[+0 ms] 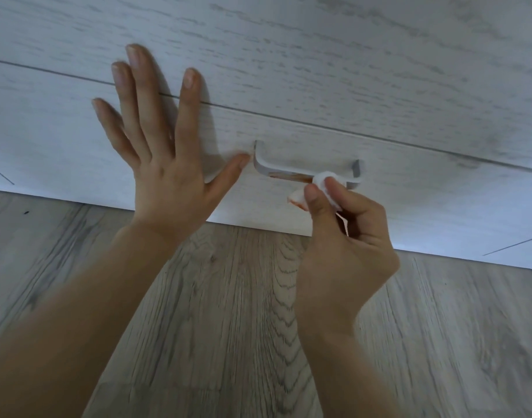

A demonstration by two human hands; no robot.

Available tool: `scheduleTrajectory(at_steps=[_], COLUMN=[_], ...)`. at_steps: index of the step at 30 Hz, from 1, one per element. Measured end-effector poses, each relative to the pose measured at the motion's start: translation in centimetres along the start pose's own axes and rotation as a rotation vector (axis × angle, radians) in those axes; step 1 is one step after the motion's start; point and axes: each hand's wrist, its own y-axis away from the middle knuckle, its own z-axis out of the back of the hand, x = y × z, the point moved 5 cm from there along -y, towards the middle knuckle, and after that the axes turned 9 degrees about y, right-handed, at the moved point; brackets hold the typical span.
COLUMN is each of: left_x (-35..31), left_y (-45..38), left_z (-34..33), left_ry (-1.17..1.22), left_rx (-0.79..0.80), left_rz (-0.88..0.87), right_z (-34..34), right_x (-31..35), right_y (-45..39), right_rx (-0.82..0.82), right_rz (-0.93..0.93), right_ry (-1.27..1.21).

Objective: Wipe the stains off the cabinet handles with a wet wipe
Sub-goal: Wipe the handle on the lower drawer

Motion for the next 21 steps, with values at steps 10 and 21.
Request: scheduleTrajectory(at_steps=[10,21], left_x=[-0.2,-0.2], left_y=[1.9,2.7], left_z=[-1.1,-1.6], left_ry=[0.004,0.010], left_rx=[0.021,0.031], left_rz=[0.024,0.040], right_z=[-0.4,-1.3], right_x=[-0.4,-1.0], right_y=[0.3,1.1], right_rx=[0.016,-0.019], right_rz=[-0.080,-0.219], right_ry=[-0.056,-0.227])
